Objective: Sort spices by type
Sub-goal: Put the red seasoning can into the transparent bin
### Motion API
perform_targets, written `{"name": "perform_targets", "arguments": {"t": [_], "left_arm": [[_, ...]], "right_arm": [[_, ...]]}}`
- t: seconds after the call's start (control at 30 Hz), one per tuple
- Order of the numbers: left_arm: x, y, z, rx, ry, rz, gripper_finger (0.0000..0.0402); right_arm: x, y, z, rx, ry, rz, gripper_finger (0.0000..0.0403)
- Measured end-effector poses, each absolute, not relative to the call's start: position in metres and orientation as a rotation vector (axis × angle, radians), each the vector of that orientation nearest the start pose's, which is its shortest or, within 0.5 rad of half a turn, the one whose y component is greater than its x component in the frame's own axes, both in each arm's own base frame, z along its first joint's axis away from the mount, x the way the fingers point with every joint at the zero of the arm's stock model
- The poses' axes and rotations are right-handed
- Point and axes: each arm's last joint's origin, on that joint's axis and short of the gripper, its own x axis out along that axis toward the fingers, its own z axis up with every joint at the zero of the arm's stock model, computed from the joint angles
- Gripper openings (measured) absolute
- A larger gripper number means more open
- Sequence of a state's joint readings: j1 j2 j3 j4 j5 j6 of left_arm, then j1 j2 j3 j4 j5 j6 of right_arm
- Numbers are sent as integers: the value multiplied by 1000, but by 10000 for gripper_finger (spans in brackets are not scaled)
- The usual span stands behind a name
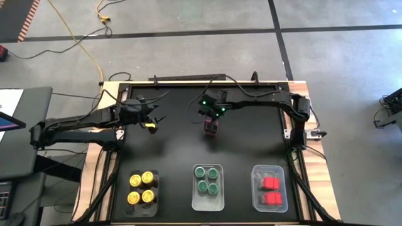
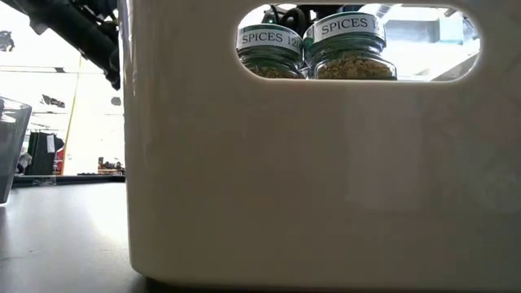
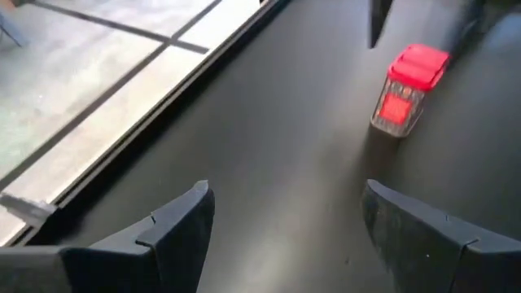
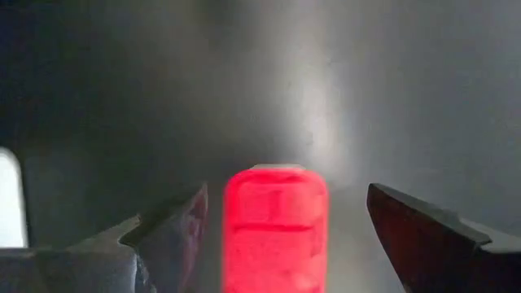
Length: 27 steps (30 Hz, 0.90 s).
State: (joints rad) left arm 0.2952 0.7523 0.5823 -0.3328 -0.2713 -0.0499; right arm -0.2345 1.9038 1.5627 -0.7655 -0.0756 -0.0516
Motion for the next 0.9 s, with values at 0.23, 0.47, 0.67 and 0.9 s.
{"name": "perform_targets", "arguments": {"t": [0.23,0.47,0.67,0.9], "left_arm": [[151,54,252,-20,552,556,295],[151,54,252,38,568,540,295],[151,54,252,39,568,539,295],[151,54,252,32,566,541,295]], "right_arm": [[386,-81,238,81,1170,-107,363],[391,-85,215,65,1255,-106,363],[395,-83,201,103,1288,-125,351],[396,-80,200,104,1292,-121,288]]}}
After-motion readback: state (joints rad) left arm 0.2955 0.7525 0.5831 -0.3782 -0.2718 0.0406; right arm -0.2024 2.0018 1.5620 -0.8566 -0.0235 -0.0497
